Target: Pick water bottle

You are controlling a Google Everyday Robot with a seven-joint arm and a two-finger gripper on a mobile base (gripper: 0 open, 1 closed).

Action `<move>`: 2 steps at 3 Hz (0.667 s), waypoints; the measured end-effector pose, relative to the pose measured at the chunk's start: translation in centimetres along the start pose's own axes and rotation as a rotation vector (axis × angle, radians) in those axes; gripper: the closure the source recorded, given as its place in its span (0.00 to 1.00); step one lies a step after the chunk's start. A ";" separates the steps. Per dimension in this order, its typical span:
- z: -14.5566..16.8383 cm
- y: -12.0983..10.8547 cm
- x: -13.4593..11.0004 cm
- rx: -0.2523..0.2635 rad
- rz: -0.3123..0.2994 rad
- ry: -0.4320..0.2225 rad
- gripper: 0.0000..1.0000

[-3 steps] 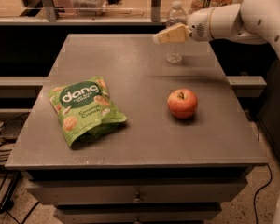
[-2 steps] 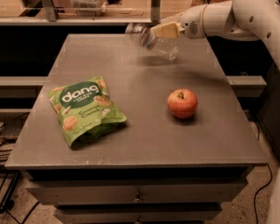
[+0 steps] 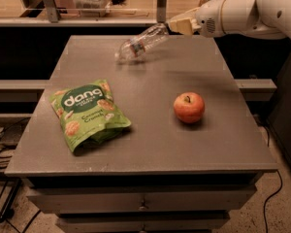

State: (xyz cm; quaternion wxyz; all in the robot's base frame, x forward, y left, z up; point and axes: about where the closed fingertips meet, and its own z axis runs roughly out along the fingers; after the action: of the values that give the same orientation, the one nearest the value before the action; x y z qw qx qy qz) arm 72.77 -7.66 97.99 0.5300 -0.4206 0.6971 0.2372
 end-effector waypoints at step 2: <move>-2.8 3.0 -0.1 -0.011 -0.127 0.121 0.68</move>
Offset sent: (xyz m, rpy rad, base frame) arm -0.0666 -0.0191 0.0020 -0.2845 -0.0091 0.0447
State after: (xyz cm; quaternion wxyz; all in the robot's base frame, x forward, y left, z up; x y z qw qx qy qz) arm 68.76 -8.24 98.70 0.4987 -0.4804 0.6983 0.1812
